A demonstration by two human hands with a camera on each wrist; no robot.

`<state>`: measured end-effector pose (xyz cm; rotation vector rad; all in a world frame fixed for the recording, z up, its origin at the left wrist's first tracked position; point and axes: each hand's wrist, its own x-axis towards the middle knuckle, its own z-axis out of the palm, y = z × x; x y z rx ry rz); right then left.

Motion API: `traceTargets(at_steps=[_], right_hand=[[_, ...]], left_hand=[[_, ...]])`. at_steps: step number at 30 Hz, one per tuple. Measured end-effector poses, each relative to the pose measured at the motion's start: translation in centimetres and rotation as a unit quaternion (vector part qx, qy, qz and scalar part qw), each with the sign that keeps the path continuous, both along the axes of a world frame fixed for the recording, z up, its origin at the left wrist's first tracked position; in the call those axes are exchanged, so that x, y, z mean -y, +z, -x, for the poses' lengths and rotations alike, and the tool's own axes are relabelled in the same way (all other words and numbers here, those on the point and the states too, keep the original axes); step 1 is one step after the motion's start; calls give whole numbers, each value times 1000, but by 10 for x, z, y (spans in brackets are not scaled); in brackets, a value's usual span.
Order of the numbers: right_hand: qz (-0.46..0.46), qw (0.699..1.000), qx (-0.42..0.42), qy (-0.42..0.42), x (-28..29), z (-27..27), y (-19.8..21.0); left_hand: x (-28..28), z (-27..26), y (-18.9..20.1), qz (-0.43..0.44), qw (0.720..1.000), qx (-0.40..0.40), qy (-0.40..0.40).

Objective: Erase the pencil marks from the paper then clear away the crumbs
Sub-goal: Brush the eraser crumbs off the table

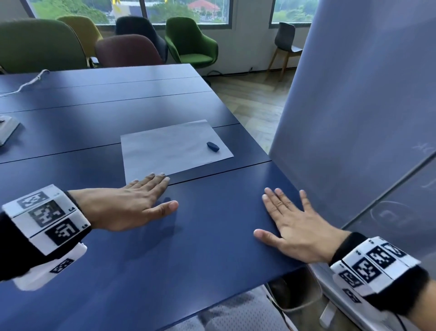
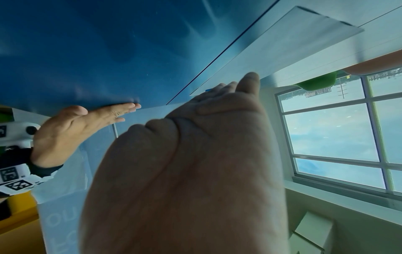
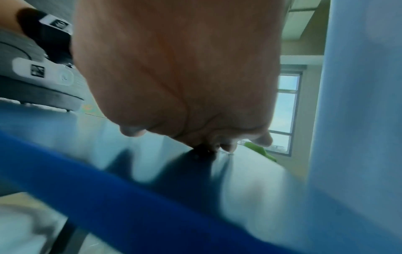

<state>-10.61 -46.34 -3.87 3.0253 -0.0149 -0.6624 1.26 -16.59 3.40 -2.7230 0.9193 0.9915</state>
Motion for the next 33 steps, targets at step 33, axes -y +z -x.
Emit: traceTargets(at_steps=[33], right_hand=[[-138,972,114,154,-151,30,-35]], left_hand=[[38,-17,1,1,999,26,-25]])
